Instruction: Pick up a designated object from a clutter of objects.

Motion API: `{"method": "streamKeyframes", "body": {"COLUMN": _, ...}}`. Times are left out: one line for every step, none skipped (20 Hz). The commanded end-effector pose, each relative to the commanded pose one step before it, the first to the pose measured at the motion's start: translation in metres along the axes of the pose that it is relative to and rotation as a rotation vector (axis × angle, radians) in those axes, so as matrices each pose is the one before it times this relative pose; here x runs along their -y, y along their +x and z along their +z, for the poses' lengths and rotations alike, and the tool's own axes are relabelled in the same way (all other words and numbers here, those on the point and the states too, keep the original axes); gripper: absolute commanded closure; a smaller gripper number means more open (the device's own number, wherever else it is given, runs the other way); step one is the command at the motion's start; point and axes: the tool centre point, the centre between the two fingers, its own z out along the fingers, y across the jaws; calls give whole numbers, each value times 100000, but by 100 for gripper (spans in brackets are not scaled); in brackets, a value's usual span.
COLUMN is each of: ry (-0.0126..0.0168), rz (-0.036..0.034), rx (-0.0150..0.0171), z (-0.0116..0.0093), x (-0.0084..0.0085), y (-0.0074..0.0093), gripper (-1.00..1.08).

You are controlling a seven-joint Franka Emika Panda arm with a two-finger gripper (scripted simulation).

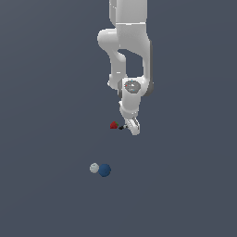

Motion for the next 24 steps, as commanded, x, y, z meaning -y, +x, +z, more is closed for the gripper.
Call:
{"method": "streamKeyframes", "body": {"ry": -40, "rz": 9, "rx": 6, "z": 23, "x": -15, "y": 3, "gripper": 108}}
{"method": "streamKeyframes", "body": {"ry": 0, "rz": 0, "rx": 0, "z": -1, "x": 12, "y": 2, "gripper": 108}}
{"method": "streamKeyframes", "body": {"ry": 0, "rz": 0, "rx": 0, "z": -21, "x": 9, "y": -1, "gripper": 108}}
{"method": "streamKeyframes", "body": {"ry": 0, "rz": 0, "rx": 0, "z": -63, "x": 26, "y": -4, "gripper": 108}}
{"method": "streamKeyframes", "body": {"ry": 0, "rz": 0, "rx": 0, "z": -104, "x": 44, "y": -7, "gripper": 108}}
{"method": "streamKeyframes", "body": {"ry": 0, "rz": 0, "rx": 0, "z": -146, "x": 61, "y": -9, "gripper": 108}}
{"method": "streamKeyframes", "body": {"ry": 0, "rz": 0, "rx": 0, "z": -188, "x": 79, "y": -12, "gripper": 108}}
{"method": "streamKeyframes", "body": {"ry": 0, "rz": 0, "rx": 0, "z": -229, "x": 96, "y": -14, "gripper": 108}}
{"method": "streamKeyframes", "body": {"ry": 0, "rz": 0, "rx": 0, "z": -271, "x": 114, "y": -17, "gripper": 108}}
{"method": "streamKeyframes", "body": {"ry": 0, "rz": 0, "rx": 0, "z": -312, "x": 131, "y": -20, "gripper": 108}}
{"method": "streamKeyframes", "body": {"ry": 0, "rz": 0, "rx": 0, "z": -353, "x": 148, "y": -22, "gripper": 108}}
{"method": "streamKeyframes", "body": {"ry": 0, "rz": 0, "rx": 0, "z": -394, "x": 166, "y": -25, "gripper": 108}}
{"method": "streamKeyframes", "body": {"ry": 0, "rz": 0, "rx": 0, "z": -435, "x": 183, "y": -27, "gripper": 108}}
{"method": "streamKeyframes", "body": {"ry": 0, "rz": 0, "rx": 0, "z": -476, "x": 200, "y": -30, "gripper": 108}}
{"method": "streamKeyframes", "body": {"ry": 0, "rz": 0, "rx": 0, "z": -516, "x": 218, "y": -32, "gripper": 108}}
{"method": "streamKeyframes", "body": {"ry": 0, "rz": 0, "rx": 0, "z": -557, "x": 235, "y": -35, "gripper": 108}}
{"method": "streamKeyframes", "body": {"ry": 0, "rz": 0, "rx": 0, "z": -598, "x": 252, "y": -37, "gripper": 108}}
{"method": "streamKeyframes", "body": {"ry": 0, "rz": 0, "rx": 0, "z": -640, "x": 270, "y": -40, "gripper": 108}}
{"method": "streamKeyframes", "body": {"ry": 0, "rz": 0, "rx": 0, "z": -681, "x": 288, "y": -42, "gripper": 108}}
{"method": "streamKeyframes", "body": {"ry": 0, "rz": 0, "rx": 0, "z": -723, "x": 306, "y": -45, "gripper": 108}}
{"method": "streamKeyframes", "body": {"ry": 0, "rz": 0, "rx": 0, "z": -766, "x": 324, "y": -47, "gripper": 108}}
{"method": "streamKeyframes", "body": {"ry": 0, "rz": 0, "rx": 0, "z": -808, "x": 343, "y": -50, "gripper": 108}}
{"method": "streamKeyframes", "body": {"ry": 0, "rz": 0, "rx": 0, "z": -824, "x": 350, "y": -51, "gripper": 108}}
{"method": "streamKeyframes", "body": {"ry": 0, "rz": 0, "rx": 0, "z": -827, "x": 352, "y": -51, "gripper": 108}}
